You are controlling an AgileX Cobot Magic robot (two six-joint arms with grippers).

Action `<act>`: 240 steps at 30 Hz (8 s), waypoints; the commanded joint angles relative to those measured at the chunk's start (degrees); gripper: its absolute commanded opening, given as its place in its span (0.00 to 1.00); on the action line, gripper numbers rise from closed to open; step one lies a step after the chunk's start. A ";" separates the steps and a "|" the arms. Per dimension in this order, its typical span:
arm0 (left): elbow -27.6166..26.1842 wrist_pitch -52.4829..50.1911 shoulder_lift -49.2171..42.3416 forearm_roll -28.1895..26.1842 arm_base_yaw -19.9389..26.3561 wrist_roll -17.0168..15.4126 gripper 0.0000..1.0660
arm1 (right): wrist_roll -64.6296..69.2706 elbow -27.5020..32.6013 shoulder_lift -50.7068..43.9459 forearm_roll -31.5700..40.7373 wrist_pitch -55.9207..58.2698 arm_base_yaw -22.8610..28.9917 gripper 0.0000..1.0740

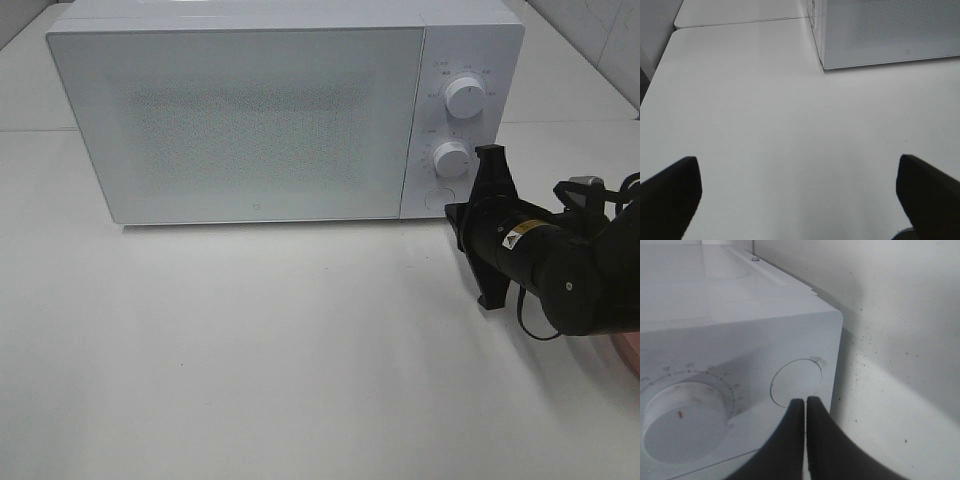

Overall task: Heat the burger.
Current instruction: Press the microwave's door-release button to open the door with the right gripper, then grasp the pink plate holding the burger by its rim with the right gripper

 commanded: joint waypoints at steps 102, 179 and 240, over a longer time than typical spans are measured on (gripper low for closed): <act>0.00 -0.92 -0.74 0.06 -0.11 -0.23 0.92 | -7.51 -17.30 4.76 7.56 -24.35 0.00 0.00; 0.00 -0.92 -0.74 0.06 -0.11 -0.23 0.92 | -68.98 -1.72 -37.36 -8.19 71.62 0.34 0.05; 0.00 -0.92 -0.74 0.06 -0.11 -0.23 0.92 | -77.23 -9.63 -36.61 -30.48 97.06 -15.58 0.82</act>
